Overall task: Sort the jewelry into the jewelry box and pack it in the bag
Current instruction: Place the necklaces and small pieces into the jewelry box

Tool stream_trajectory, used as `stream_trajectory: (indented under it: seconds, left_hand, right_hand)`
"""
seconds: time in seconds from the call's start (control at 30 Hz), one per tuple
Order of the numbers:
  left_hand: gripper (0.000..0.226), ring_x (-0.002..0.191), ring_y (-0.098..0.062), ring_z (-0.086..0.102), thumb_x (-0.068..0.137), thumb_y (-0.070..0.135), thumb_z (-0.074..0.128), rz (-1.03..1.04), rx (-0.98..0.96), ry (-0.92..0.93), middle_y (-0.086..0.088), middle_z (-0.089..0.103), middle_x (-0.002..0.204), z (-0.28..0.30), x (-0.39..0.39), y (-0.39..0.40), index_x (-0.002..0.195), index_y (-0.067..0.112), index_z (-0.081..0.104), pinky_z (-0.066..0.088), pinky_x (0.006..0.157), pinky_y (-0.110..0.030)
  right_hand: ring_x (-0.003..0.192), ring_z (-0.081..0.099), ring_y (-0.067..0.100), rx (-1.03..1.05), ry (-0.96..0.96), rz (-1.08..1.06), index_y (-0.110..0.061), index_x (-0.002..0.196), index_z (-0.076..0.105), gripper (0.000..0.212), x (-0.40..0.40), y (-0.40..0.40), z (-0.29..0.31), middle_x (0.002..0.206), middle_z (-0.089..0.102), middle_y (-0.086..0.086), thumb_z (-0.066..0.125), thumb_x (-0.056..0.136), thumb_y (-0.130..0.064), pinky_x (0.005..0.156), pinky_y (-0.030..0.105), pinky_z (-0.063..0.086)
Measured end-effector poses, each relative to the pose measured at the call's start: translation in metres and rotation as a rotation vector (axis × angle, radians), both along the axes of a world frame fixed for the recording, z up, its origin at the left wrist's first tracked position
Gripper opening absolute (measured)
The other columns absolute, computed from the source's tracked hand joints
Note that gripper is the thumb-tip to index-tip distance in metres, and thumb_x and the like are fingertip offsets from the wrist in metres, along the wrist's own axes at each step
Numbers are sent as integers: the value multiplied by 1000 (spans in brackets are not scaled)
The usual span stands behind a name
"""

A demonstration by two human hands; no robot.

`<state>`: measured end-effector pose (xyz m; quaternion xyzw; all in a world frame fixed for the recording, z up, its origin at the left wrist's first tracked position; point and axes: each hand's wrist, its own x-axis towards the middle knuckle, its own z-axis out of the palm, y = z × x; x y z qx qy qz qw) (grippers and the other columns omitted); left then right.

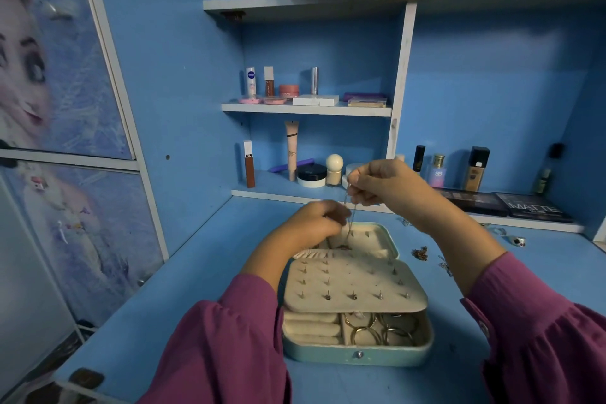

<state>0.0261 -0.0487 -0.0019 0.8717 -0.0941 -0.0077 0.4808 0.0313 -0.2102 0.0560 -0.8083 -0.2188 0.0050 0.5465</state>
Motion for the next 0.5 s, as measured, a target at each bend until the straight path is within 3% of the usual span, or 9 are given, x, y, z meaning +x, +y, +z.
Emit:
stream_trajectory:
  seconds: [0.07, 0.13, 0.23, 0.37, 0.5]
  left_hand:
    - [31, 101, -15, 62, 84, -7, 56, -10, -212, -61, 1, 67, 98, 5, -4, 2, 106, 14, 64, 48, 94, -29]
    - [20, 93, -13, 65, 83, -4, 62, 4, -326, -101, 0, 70, 89, 7, -5, 3, 92, 13, 69, 49, 93, -28]
    - [9, 83, -17, 64, 79, 5, 72, 88, -310, -132, -5, 69, 79, 6, -5, 4, 78, 12, 68, 50, 90, -34]
    - [19, 83, -14, 66, 79, -1, 71, 28, -405, -89, -9, 69, 87, 6, -5, 3, 94, 9, 65, 53, 85, -25]
    - [12, 73, -9, 68, 79, -1, 71, 69, -385, -134, -3, 71, 75, 5, -5, 2, 82, 11, 68, 52, 74, -17]
  right_hand:
    - [67, 63, 10, -10, 27, 39, -8, 91, 64, 14, 2, 1, -4, 75, 68, 1, 56, 95, -17, 74, 26, 54]
    - [67, 61, 11, -3, 38, 46, -7, 91, 64, 13, 4, 1, -7, 74, 67, 2, 56, 95, -16, 76, 29, 55]
    - [64, 58, 10, -25, 33, 21, -9, 88, 64, 13, 6, 1, -9, 73, 64, 2, 55, 95, -16, 72, 26, 54]
    - [61, 56, 9, -37, 37, 25, -10, 87, 64, 12, 8, 0, -11, 73, 63, 3, 55, 95, -15, 63, 19, 51]
    - [63, 59, 10, -52, 17, 0, -11, 86, 66, 11, 12, 1, -17, 73, 66, 2, 59, 93, -16, 67, 23, 53]
